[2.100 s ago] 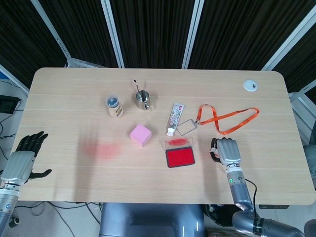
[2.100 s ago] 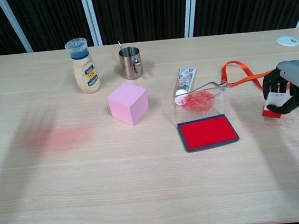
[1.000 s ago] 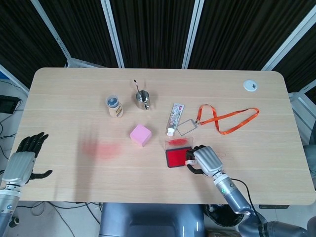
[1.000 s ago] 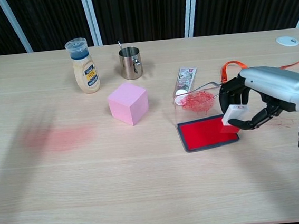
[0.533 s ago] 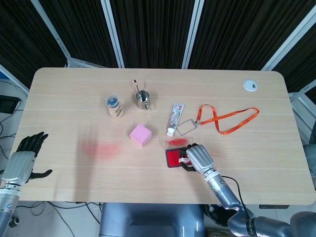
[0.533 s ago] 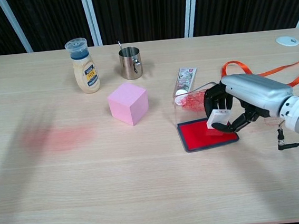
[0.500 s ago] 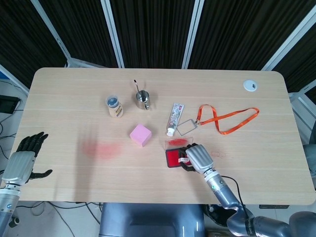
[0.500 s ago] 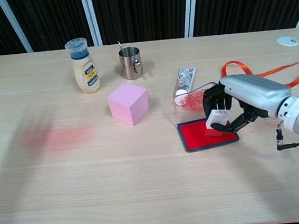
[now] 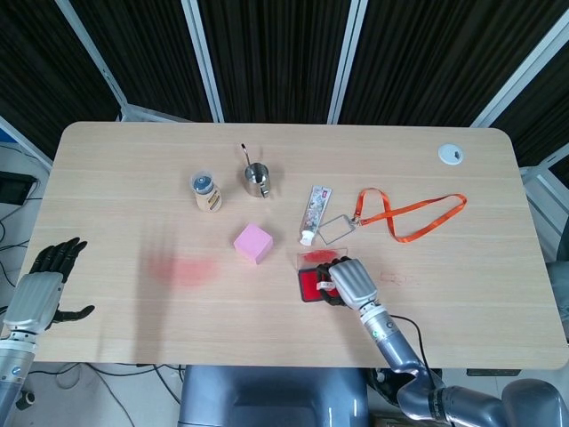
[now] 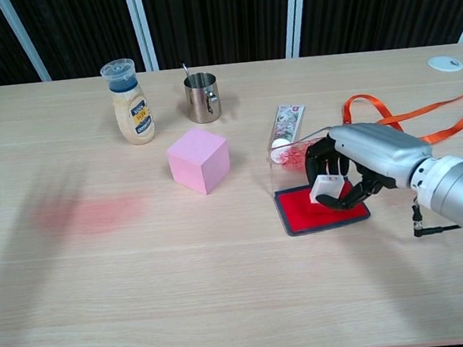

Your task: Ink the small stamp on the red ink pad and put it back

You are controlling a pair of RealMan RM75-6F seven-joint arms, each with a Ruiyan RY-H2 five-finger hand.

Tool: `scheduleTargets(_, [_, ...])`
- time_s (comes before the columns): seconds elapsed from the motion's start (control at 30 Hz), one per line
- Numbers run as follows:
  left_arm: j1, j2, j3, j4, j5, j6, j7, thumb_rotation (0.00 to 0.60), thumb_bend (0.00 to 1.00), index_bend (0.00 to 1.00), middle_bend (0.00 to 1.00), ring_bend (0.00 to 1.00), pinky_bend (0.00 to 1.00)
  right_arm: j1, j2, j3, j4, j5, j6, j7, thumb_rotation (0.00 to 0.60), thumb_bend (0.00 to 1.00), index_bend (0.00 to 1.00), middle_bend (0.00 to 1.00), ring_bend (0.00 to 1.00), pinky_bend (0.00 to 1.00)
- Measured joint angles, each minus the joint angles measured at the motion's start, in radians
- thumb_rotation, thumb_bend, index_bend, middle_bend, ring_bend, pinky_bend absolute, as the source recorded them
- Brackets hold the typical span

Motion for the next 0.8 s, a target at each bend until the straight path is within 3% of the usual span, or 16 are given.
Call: scheduleTargets(0.8, [-0.002, 0.002, 0.000, 0.000, 0.001, -0.002, -0.008, 0.600, 0.02, 0.00, 0.00, 0.00, 0.00, -0.007, -0.075, -0.004, 0.102, 0.023, -0.008, 0.021, 0.600, 0.75, 0.88, 0.71, 0.50, 0.45])
